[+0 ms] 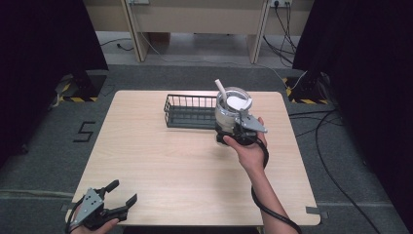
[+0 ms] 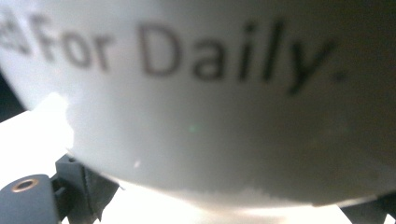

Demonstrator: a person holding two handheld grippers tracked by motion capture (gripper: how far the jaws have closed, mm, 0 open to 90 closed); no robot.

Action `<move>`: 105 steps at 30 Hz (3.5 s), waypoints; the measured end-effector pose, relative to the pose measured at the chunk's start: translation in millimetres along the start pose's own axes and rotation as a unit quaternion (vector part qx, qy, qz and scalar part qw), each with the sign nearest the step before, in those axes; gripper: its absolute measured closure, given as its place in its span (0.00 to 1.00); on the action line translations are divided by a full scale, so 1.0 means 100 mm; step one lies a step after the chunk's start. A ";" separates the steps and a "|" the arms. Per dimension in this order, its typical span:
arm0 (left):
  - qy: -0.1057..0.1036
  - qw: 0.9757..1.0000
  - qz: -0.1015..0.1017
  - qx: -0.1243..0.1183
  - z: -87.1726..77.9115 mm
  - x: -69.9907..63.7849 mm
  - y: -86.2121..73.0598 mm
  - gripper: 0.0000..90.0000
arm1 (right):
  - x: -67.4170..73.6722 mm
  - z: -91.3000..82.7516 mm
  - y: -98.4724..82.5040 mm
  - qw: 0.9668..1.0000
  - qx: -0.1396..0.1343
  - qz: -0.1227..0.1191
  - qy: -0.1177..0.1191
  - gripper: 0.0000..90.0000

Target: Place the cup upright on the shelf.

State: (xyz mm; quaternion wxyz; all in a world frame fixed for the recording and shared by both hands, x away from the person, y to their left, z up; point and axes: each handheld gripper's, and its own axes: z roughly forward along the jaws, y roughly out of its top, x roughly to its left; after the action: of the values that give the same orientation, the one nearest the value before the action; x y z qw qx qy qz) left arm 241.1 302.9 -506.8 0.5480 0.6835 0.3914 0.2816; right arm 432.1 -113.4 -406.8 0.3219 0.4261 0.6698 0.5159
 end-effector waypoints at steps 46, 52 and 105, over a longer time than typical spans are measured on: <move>-0.006 1.000 0.000 -0.006 0.00 -0.02 0.01 0.18 | 0.04 0.41 0.43 1.000 -0.011 0.013 -0.014 0.11; -0.005 1.000 0.000 -0.006 0.00 -0.01 0.01 0.18 | 0.06 0.48 0.47 1.000 -0.011 0.012 -0.014 0.11; -0.003 1.000 -0.009 -0.007 0.00 0.01 0.00 0.18 | 0.14 1.09 0.79 0.999 -0.017 0.018 -0.024 0.11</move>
State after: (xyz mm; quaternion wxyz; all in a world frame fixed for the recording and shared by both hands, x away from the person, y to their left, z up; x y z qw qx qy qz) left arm 241.7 303.3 -506.5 0.5564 0.6769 0.3937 0.2778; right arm 539.7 -46.8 -358.3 0.3359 0.4450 0.6447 0.5229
